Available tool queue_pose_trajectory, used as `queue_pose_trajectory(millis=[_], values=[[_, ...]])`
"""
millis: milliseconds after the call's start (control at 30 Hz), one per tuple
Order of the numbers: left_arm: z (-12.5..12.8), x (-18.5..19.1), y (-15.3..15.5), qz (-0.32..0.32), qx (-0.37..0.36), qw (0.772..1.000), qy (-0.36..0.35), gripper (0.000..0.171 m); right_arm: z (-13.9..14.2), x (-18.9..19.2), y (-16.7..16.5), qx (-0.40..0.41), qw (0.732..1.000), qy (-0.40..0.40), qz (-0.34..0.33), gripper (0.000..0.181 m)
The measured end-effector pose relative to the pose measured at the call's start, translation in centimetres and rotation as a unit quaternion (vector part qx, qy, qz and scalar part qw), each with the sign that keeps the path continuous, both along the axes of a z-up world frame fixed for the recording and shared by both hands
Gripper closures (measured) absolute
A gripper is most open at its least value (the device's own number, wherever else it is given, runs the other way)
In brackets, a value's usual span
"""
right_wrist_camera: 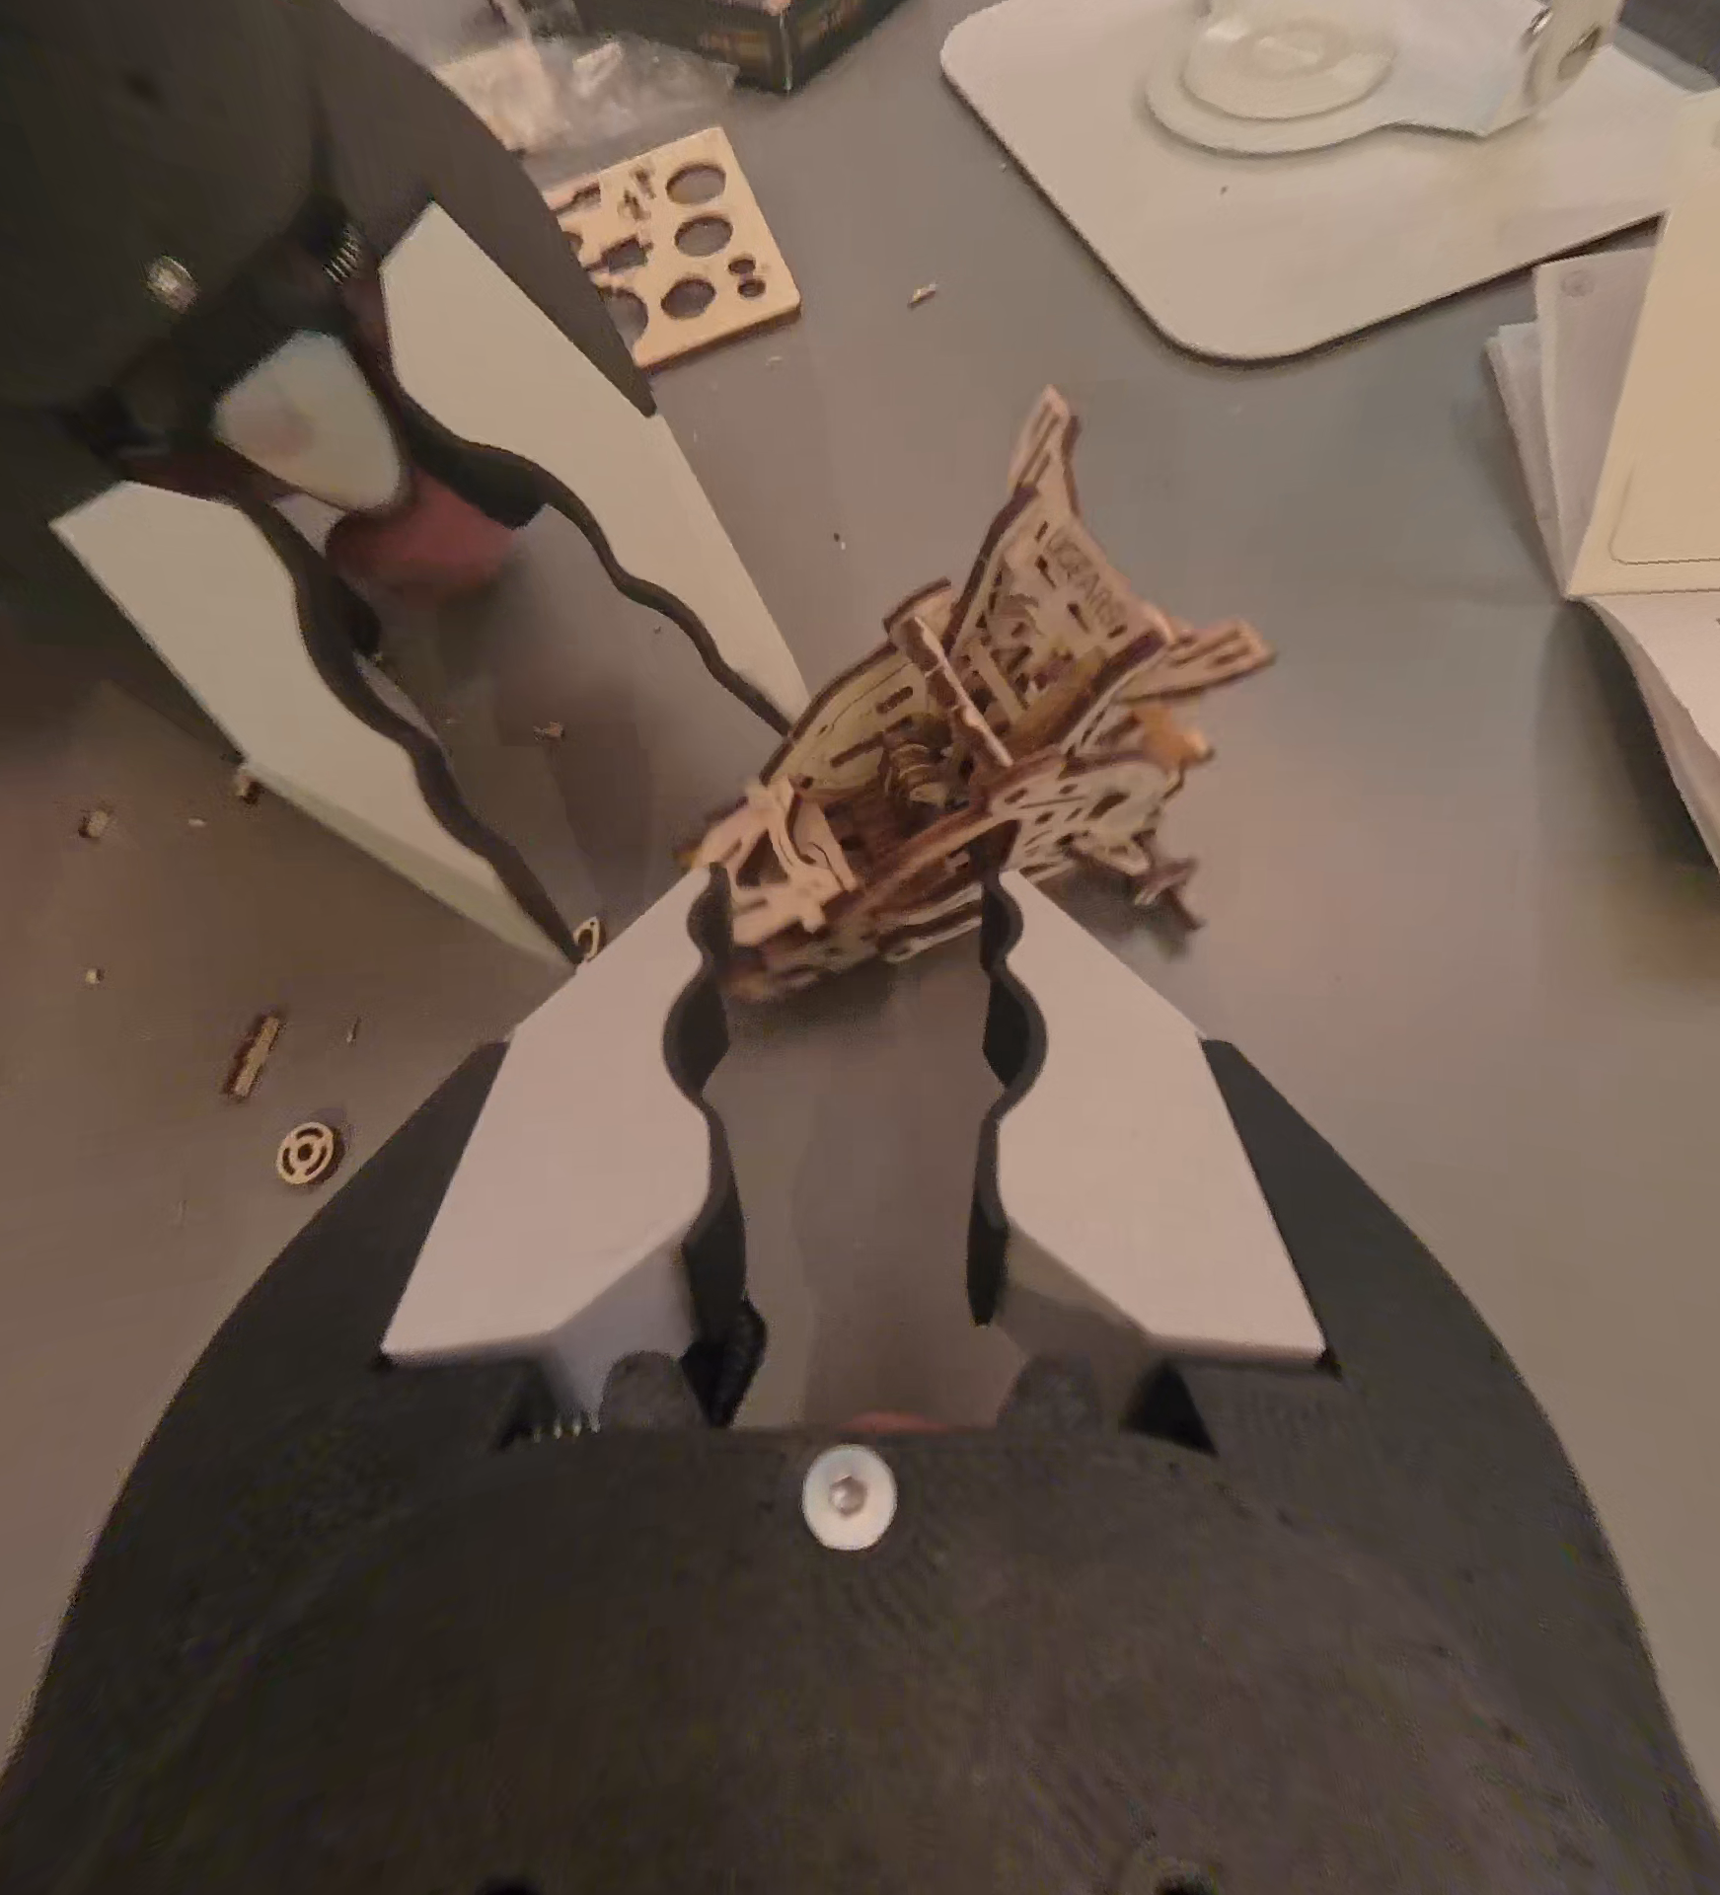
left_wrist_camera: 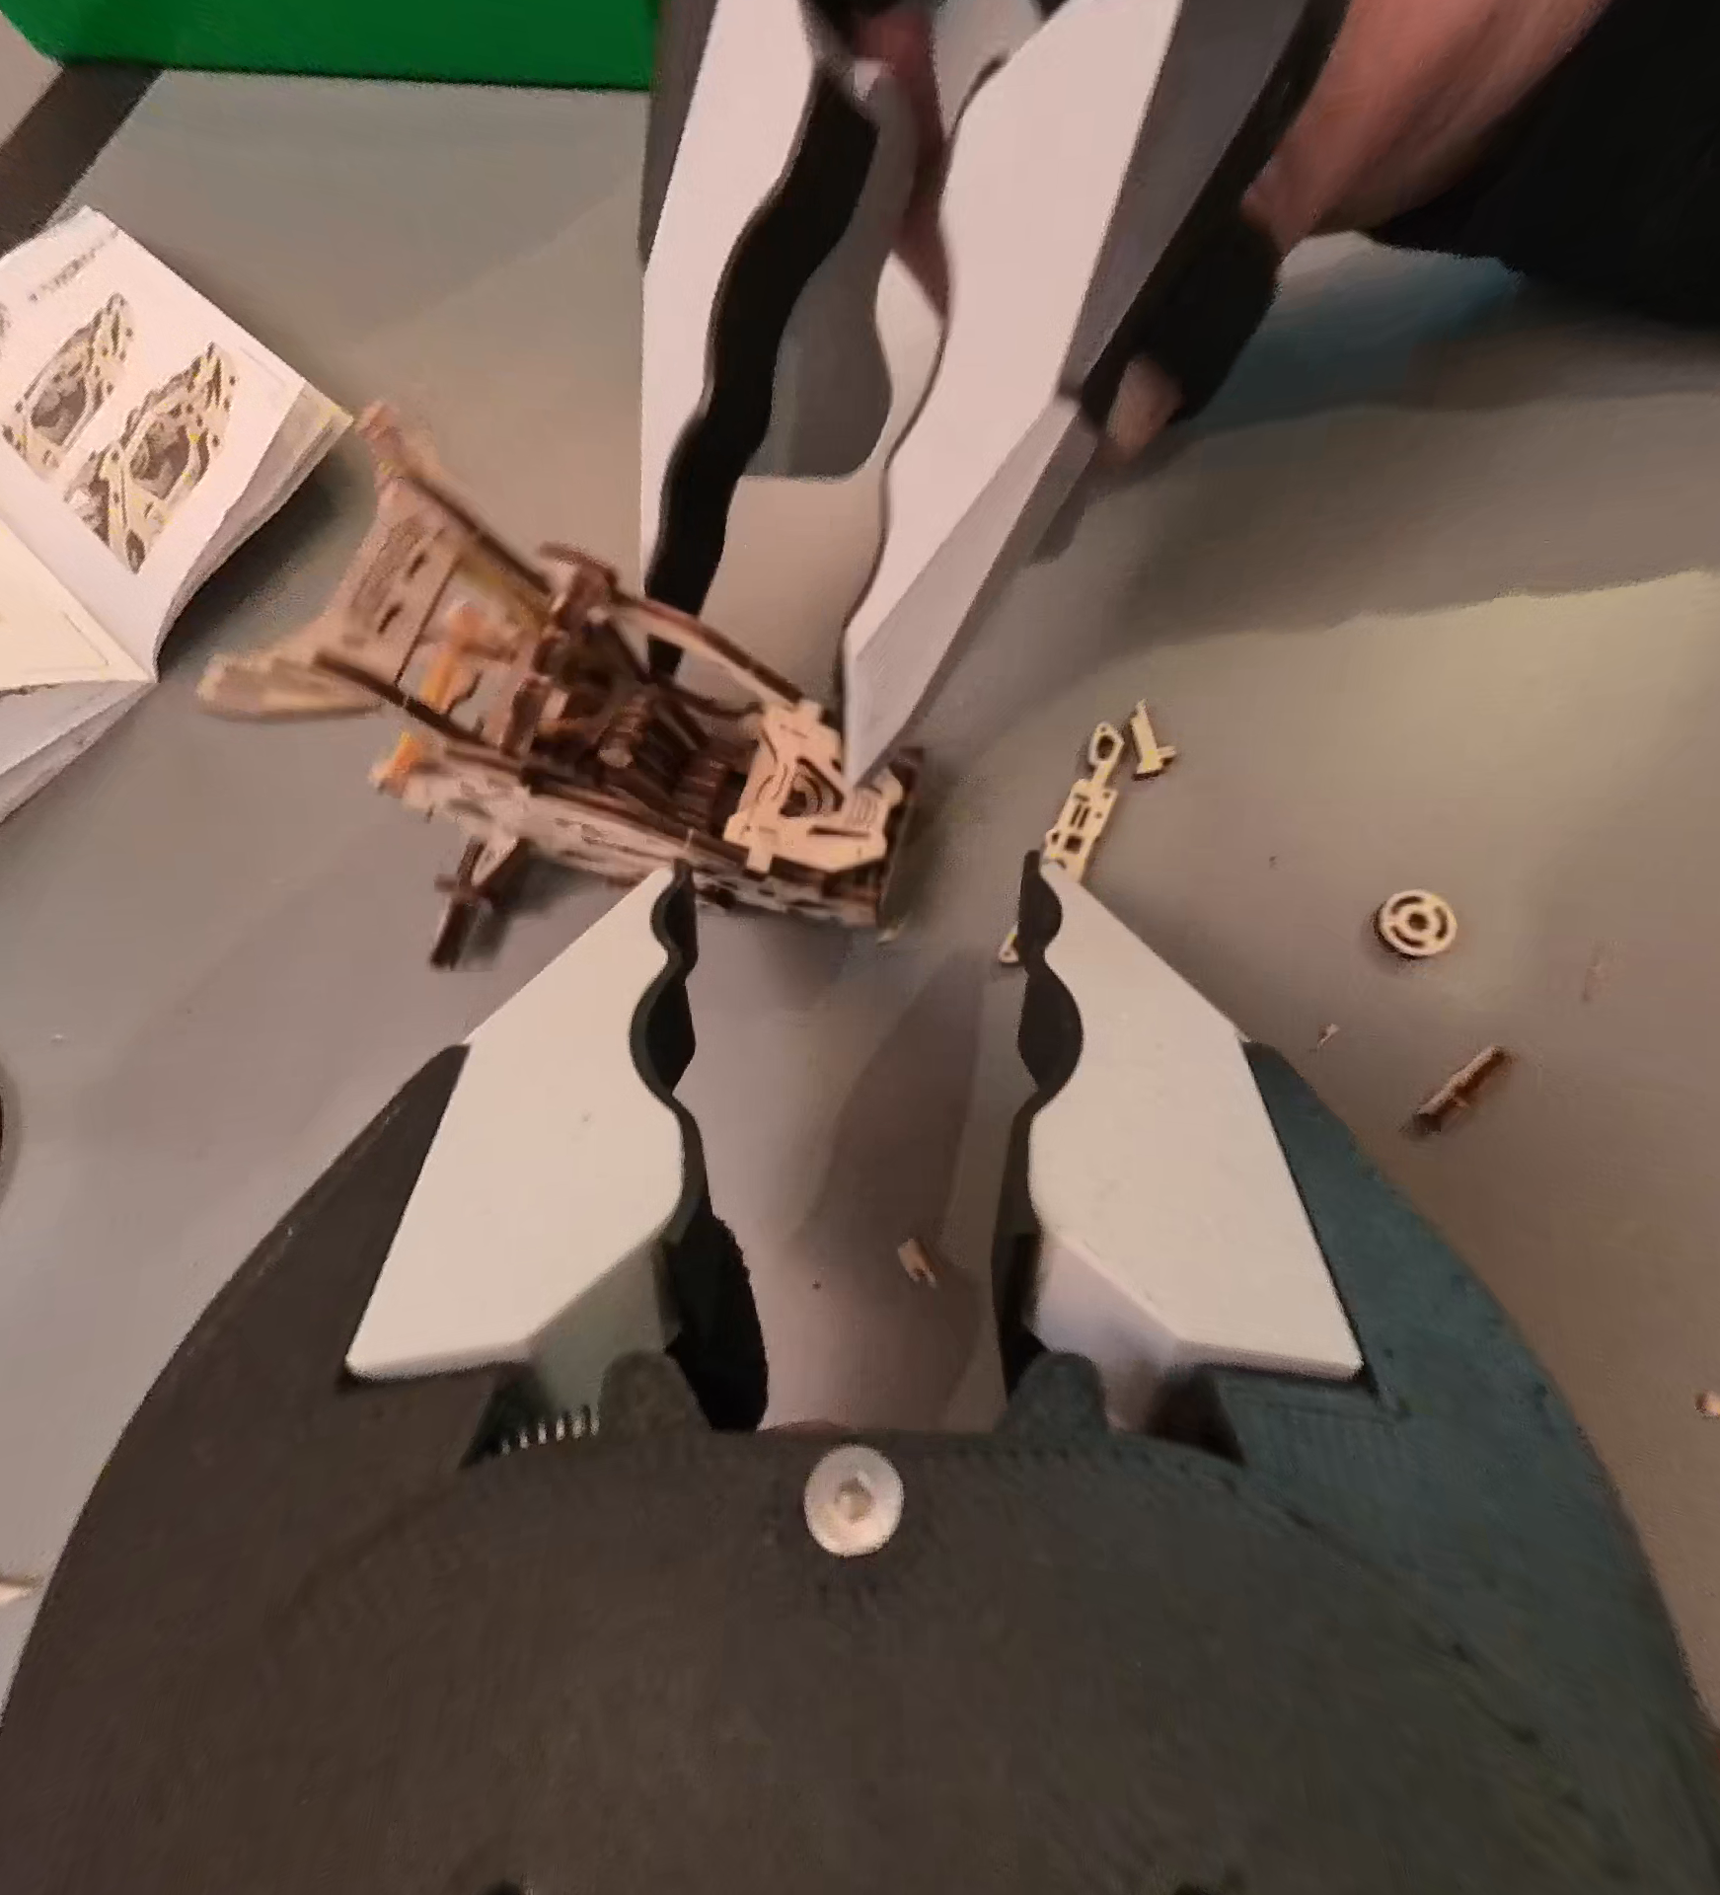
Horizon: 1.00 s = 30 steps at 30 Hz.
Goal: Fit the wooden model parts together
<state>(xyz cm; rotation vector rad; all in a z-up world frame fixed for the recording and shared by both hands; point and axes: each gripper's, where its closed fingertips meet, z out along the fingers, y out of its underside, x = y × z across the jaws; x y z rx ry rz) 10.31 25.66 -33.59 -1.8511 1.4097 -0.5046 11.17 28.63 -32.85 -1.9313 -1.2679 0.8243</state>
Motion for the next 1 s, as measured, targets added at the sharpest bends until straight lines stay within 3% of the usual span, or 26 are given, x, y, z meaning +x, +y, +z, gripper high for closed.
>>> queue_pose_trajectory(millis=[133, 233, 400, 500, 567, 633, 767, 867, 1000], values=[[0.5, 1.0, -1.4, -0.007, -0.021, 1.000, -0.022, 0.119, -0.4, -1.8, 0.3, 0.002, 0.999, -0.035, 0.001, 0.130], [0.9, 0.1, -1.3, 0.001, -0.018, 0.999, -0.027, 0.111, -0.7, -2.5, 0.4, -0.012, 0.998, -0.053, 0.012, 0.127], [3.3, -3.6, -1.7, 0.023, 0.009, 0.998, -0.054, 0.112, 1.3, -1.2, 0.5, -0.009, 0.999, -0.032, -0.017, 0.118], [5.1, -6.8, -0.9, 0.065, 0.028, 0.994, -0.089, 0.115, 0.9, -1.3, 0.1, 0.006, 0.997, -0.073, -0.021, 0.110], [6.1, -8.8, -0.2, 0.093, 0.025, 0.988, -0.120, 0.116, -0.2, -1.5, 0.6, 0.036, 0.990, -0.130, -0.029, 0.114], [6.9, -10.8, 0.3, 0.117, 0.039, 0.982, -0.141, 0.117, -0.8, -1.8, 1.0, 0.045, 0.987, -0.154, -0.025, 0.138], [8.1, -14.2, 0.2, 0.155, 0.047, 0.973, -0.162, 0.109, 0.4, -1.9, 1.6, 0.035, 0.991, -0.127, -0.023, 0.139], [9.2, -15.7, -0.2, 0.165, 0.045, 0.969, -0.176, 0.101, 1.9, -1.0, 1.4, -0.023, 0.997, -0.075, -0.017, 0.140], [10.2, -17.2, -0.6, 0.179, 0.038, 0.962, -0.203, 0.092, 1.3, 2.3, 2.0, -0.031, 0.993, -0.109, -0.023, 0.139]])
